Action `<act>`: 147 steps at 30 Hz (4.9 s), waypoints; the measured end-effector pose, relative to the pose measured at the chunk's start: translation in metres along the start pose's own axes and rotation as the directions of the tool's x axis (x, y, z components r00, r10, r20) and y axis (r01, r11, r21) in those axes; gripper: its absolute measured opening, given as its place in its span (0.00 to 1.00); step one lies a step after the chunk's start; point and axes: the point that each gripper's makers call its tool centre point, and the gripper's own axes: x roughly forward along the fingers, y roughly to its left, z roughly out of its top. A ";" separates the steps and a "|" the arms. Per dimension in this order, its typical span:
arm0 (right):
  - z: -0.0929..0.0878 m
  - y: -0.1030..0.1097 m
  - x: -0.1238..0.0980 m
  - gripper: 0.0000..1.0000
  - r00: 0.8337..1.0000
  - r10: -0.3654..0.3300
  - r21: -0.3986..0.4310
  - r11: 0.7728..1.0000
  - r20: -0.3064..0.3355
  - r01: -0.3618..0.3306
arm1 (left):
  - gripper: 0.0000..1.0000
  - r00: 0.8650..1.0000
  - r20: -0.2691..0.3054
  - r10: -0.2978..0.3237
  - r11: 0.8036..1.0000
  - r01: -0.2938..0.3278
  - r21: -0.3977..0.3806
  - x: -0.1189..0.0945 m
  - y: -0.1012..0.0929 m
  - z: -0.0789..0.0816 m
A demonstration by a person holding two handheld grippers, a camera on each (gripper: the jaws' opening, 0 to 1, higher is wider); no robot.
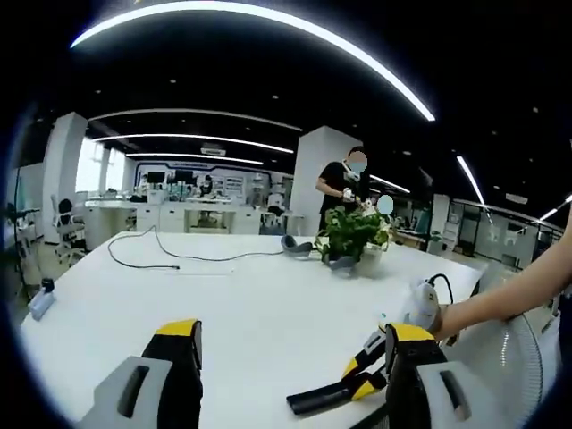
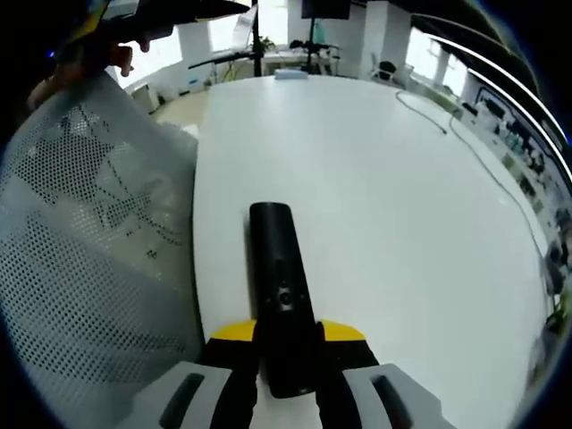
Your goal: Press the specified remote control buttons in sequence, fully releasing each button before pressing the next.
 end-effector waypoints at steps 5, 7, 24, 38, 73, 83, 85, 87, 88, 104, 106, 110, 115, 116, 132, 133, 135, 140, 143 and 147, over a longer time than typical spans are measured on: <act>0.000 0.000 -0.001 0.21 1.000 0.013 -0.006 1.000 0.010 -0.013 | 0.87 1.000 -0.003 -0.008 1.000 0.008 0.010 0.000 -0.001 -0.001; -0.001 0.000 -0.001 0.21 1.000 0.014 -0.044 0.999 0.010 -0.013 | 0.87 1.000 -0.002 -0.009 1.000 0.009 0.007 0.000 -0.002 -0.001; -0.002 -0.019 -0.002 0.20 0.999 0.027 -0.078 0.997 0.032 -0.024 | 0.87 0.999 0.018 0.039 0.997 -0.038 -0.072 0.000 0.013 0.001; 0.000 -0.056 0.000 0.21 0.999 0.045 -0.102 0.994 0.012 -0.044 | 0.87 0.998 0.010 0.069 0.996 -0.068 -0.059 0.000 0.018 -0.001; 0.000 -0.126 -0.001 0.21 0.999 0.032 -0.074 0.997 -0.001 -0.032 | 0.85 0.998 -0.028 0.064 0.997 -0.065 -0.033 0.003 0.017 -0.008; 0.001 -0.143 0.000 0.21 1.000 0.023 -0.058 0.998 -0.005 -0.023 | 0.85 0.997 -0.033 0.069 0.997 -0.070 -0.025 0.005 0.018 -0.009; 0.001 -0.146 -0.001 0.21 1.000 0.021 -0.056 0.998 -0.006 -0.021 | 0.85 0.997 -0.026 0.075 0.997 -0.076 -0.028 0.004 0.019 -0.008; 0.000 -0.151 0.000 0.21 1.000 0.018 -0.050 0.999 -0.008 -0.018 | 0.85 0.997 -0.024 0.074 0.997 -0.075 -0.034 0.004 0.019 -0.008; 0.000 -0.153 0.000 0.21 1.000 0.017 -0.050 0.999 -0.009 -0.017 | 0.85 0.997 -0.029 0.069 0.997 -0.070 -0.033 0.005 0.018 -0.009; 0.002 -0.164 0.001 0.21 1.000 0.018 -0.051 0.999 -0.017 -0.018 | 0.84 0.996 -0.041 0.076 0.997 -0.077 -0.023 0.005 0.019 -0.011; 0.002 -0.164 0.001 0.21 1.000 0.015 -0.052 0.999 -0.024 -0.016 | 0.84 0.996 -0.047 0.074 0.997 -0.075 -0.024 0.005 0.019 -0.012; 0.002 -0.163 0.001 0.21 0.999 0.012 -0.060 0.998 -0.033 -0.014 | 0.83 0.995 -0.078 0.066 0.998 -0.067 -0.007 0.006 0.017 -0.018; 0.001 -0.164 0.001 0.21 0.999 0.012 -0.056 0.998 -0.031 -0.014 | 0.83 0.994 -0.080 0.073 0.997 -0.074 -0.011 0.006 0.019 -0.018; 0.001 -0.164 0.001 0.21 0.999 0.011 -0.057 0.998 -0.031 -0.013 | 0.83 0.994 -0.088 0.070 0.997 -0.071 -0.012 0.007 0.018 -0.020; -0.001 -0.166 -0.003 0.25 0.994 -0.088 0.099 0.992 0.062 0.081 | 0.83 0.993 -0.082 0.084 0.996 -0.084 0.004 0.003 0.019 -0.017; -0.001 -0.163 -0.002 0.27 0.995 -0.074 0.097 0.993 0.065 0.068 | 0.83 0.993 -0.082 0.084 0.996 -0.084 0.006 0.003 0.019 -0.017; 0.002 -0.158 -0.002 0.34 0.993 -0.071 0.146 0.988 0.096 0.056 | 0.83 0.994 -0.073 0.084 0.996 -0.083 0.006 0.002 0.020 -0.016; 0.007 -0.153 -0.013 0.49 0.977 -0.135 0.232 0.968 0.166 0.095 | 0.84 0.995 -0.048 0.087 0.996 -0.087 0.007 0.000 0.020 -0.011; 0.014 -0.153 -0.028 0.60 0.956 -0.193 0.286 0.950 0.219 0.127 | 0.84 0.995 -0.041 0.086 0.996 -0.086 0.007 0.000 0.020 -0.010; 0.021 -0.155 -0.057 0.78 0.918 -0.294 0.337 0.921 0.267 0.197 | 0.84 0.996 -0.020 0.082 0.997 -0.082 0.005 -0.002 0.019 -0.006</act>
